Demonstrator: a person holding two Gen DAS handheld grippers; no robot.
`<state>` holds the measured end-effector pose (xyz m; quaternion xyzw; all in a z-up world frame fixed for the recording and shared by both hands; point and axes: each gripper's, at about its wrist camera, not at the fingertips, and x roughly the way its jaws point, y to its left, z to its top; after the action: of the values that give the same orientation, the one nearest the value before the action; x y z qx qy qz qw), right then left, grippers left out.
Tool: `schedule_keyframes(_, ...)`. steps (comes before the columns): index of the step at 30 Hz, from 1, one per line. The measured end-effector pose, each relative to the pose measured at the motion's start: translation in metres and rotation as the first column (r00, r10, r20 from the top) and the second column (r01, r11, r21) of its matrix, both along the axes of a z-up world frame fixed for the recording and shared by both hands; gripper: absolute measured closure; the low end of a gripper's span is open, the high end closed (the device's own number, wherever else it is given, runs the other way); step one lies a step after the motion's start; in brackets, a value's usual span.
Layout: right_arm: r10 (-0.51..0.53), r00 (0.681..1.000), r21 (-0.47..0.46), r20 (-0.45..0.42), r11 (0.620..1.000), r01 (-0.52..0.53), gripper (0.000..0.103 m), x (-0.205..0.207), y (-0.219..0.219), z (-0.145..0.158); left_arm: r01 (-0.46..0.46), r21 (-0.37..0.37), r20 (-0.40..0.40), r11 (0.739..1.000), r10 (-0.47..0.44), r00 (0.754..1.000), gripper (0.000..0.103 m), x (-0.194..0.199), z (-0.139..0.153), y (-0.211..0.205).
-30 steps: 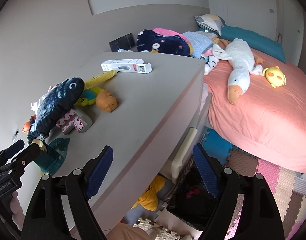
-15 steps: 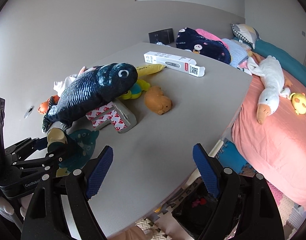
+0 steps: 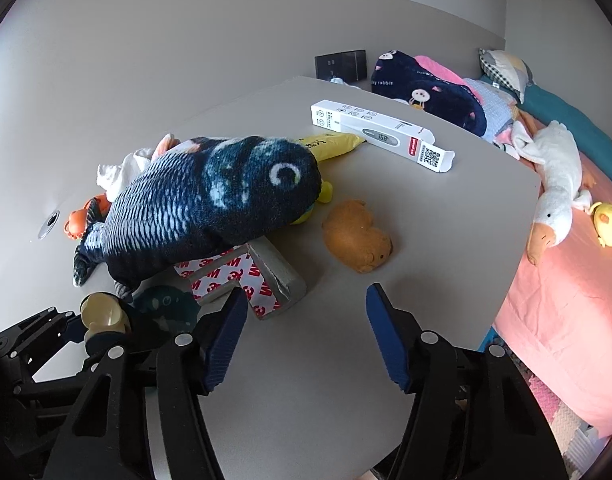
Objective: Collect trash
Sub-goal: 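Grasp the teal dustpan toy with the left tool while the right grasps the red-white strip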
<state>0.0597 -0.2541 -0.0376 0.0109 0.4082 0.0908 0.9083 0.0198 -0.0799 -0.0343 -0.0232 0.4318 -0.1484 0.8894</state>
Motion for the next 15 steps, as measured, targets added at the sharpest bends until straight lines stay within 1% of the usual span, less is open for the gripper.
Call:
schedule_keyframes(6, 0.022, 1.000, -0.023, 0.002, 0.999, -0.022, 0.044, 0.016, 0.010, -0.002, -0.001, 0.004, 0.001, 1.000, 0.001, 1.000, 0.056, 0.004, 0.000, -0.003)
schedule_keyframes(8, 0.024, 1.000, -0.018, -0.014, 1.000, -0.024, 0.054, 0.022, 0.011, -0.004, -0.001, 0.007, 0.002, 1.000, 0.001, 1.000, 0.057, 0.004, 0.000, -0.004)
schedule_keyframes(9, 0.024, 1.000, -0.001, -0.015, 1.000, -0.024, 0.056, 0.024, 0.011, -0.004, 0.000, 0.007, 0.002, 1.000, 0.000, 1.000, 0.057, 0.004, 0.000, -0.004)
schedule_keyframes(11, 0.034, 0.999, 0.039, -0.032, 0.999, -0.033, 0.073, 0.026, 0.010, -0.004, -0.001, 0.004, 0.002, 1.000, 0.001, 1.000, 0.057, 0.004, 0.000, -0.004)
schedule_keyframes(12, 0.039, 0.999, 0.046, -0.038, 0.998, -0.037, 0.075, 0.025, 0.010, -0.004, -0.001, 0.004, 0.002, 1.000, 0.001, 1.000, 0.057, 0.004, 0.000, -0.003)
schedule_keyframes(15, 0.046, 0.999, 0.004, -0.029, 0.999, -0.046, 0.079, 0.019, 0.015, -0.003, -0.005, 0.006, 0.002, 1.000, 0.005, 1.000, 0.057, 0.004, -0.001, -0.003)
